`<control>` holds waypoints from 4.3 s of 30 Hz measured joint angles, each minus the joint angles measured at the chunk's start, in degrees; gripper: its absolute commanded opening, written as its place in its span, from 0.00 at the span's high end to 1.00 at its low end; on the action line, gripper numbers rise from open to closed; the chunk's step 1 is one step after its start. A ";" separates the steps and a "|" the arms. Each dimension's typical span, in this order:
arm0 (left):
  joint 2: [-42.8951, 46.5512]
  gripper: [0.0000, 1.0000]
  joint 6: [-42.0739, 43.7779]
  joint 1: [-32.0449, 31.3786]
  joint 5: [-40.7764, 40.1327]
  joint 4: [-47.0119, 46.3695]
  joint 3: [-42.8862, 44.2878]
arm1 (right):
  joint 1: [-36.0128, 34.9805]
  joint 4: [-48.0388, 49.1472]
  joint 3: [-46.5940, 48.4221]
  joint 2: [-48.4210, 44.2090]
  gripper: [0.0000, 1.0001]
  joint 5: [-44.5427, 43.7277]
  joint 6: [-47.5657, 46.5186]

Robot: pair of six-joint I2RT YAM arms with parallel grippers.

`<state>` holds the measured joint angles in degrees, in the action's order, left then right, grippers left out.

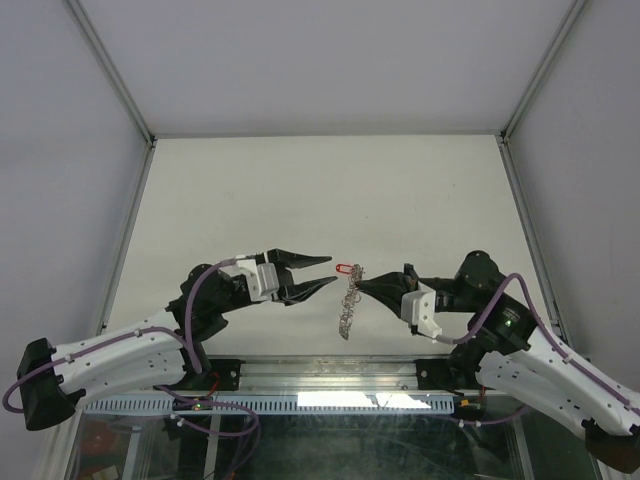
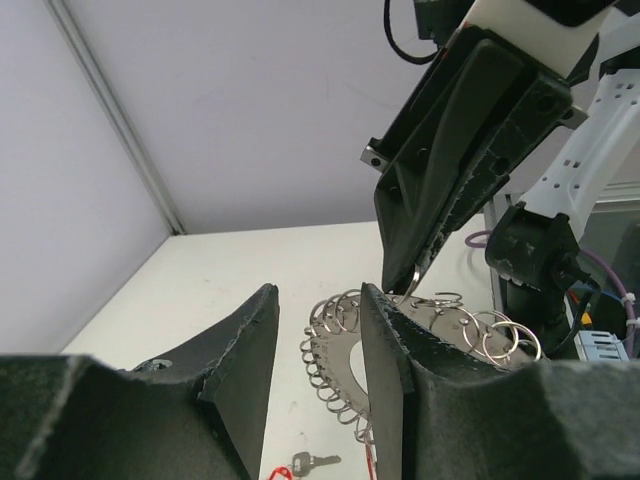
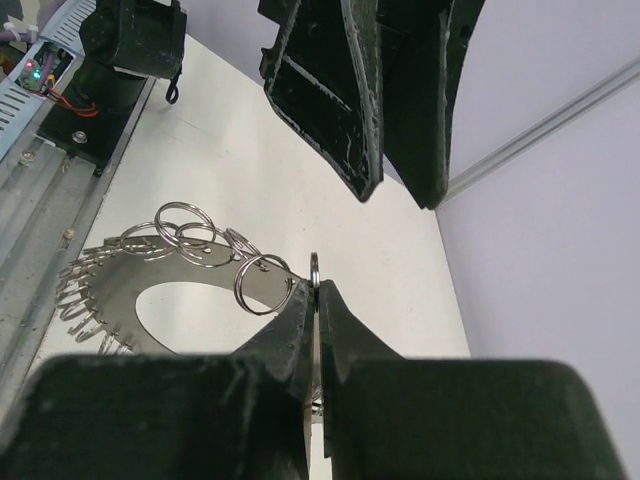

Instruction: Put the keys on the keyring

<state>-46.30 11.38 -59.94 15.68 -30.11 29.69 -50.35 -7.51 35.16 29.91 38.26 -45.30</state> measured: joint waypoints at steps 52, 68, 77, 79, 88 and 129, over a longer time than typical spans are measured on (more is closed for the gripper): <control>-1.97 0.73 5.84 0.00 13.31 -9.03 -0.15 | 0.00 29.83 -4.63 4.46 1.00 6.19 16.55; -1.70 0.84 6.45 -0.02 13.60 -6.29 0.72 | 0.02 28.39 -4.61 4.50 1.00 6.12 15.69; -2.54 0.85 7.10 0.00 14.47 -4.52 2.12 | 0.35 28.20 -4.59 4.50 1.00 6.10 15.63; -2.91 0.84 7.48 0.00 14.58 -3.82 2.67 | 0.42 28.17 -4.59 4.50 1.00 5.84 15.61; -4.33 0.94 8.68 0.00 14.60 -1.05 4.24 | 0.90 26.34 -4.52 4.48 1.00 4.85 15.32; -8.44 1.00 16.46 -0.09 7.37 22.36 9.57 | 1.11 -3.43 2.69 9.25 1.00 -2.38 10.64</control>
<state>-54.74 27.83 -60.03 23.05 -7.75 39.27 -49.23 -10.94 37.85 39.16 35.88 -34.65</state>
